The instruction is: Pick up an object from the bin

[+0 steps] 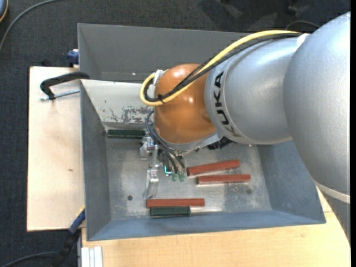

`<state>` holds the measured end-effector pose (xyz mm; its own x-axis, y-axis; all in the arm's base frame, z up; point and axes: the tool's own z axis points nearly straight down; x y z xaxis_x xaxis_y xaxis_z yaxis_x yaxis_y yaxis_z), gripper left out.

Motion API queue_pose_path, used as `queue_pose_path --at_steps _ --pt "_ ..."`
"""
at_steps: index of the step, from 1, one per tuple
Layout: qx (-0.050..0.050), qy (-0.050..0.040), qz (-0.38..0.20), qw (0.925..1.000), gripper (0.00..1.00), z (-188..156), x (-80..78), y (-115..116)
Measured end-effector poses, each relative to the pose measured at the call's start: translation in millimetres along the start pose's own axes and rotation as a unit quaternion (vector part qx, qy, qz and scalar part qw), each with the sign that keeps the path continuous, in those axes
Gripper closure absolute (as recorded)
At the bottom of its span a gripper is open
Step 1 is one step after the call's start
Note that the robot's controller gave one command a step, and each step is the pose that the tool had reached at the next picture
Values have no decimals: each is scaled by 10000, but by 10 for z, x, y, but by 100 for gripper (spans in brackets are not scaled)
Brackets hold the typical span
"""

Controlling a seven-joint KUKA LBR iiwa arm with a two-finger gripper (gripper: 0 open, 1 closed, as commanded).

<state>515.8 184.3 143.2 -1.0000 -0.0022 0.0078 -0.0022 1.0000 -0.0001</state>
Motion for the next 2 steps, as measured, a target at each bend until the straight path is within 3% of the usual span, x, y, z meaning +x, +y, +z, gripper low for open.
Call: queue_pose_path --at_steps 1,2 --pt "9 -22 -3368 9416 0 735 106 -392" --pt "6 -94 -2759 9611 0 111 -10 -548"
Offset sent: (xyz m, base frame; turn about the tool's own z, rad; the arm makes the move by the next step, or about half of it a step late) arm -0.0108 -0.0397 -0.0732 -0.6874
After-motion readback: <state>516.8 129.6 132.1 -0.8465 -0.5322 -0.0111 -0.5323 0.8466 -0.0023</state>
